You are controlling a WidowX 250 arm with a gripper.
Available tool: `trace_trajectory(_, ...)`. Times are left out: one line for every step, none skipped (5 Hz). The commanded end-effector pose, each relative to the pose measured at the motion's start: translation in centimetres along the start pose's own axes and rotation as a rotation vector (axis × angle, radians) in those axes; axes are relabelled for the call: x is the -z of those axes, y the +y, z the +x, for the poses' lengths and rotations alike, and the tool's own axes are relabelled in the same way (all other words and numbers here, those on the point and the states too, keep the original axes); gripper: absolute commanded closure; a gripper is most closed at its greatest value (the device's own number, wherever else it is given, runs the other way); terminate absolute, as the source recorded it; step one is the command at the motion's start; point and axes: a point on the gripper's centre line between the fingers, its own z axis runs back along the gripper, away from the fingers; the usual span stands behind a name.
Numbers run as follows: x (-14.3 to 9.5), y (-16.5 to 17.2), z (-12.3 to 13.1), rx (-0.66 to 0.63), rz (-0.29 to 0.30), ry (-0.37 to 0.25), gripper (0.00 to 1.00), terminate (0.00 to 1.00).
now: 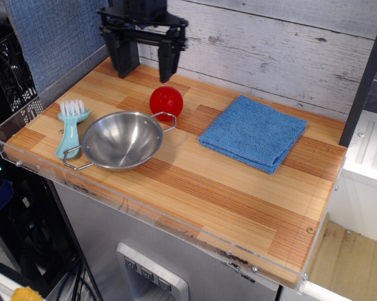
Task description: Pick up the brush and place it on top of the blue cloth.
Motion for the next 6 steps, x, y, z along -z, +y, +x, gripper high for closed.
trace_trajectory(0.2, 7.0, 0.2, 0.028, 0.008, -0.111, 0.00, 0.00)
trace_trajectory(1.3, 7.7, -0.8, 0.042, 0.049, -0.077, 0.00, 0.00)
trace_trajectory(2.7, 8.0, -1.7, 0.027, 0.064, -0.039, 0.00, 0.00)
trace_trajectory(4.1, 8.9, -1.8, -0.006, 0.067, 0.003, 0.00, 0.00)
trace_trajectory(4.3, 10.6, -1.5, -0.046, 0.082, 0.021, 0.00, 0.00)
trace_trajectory(3.9, 12.2, -1.6, -0.086, 0.075, 0.021, 0.00, 0.00)
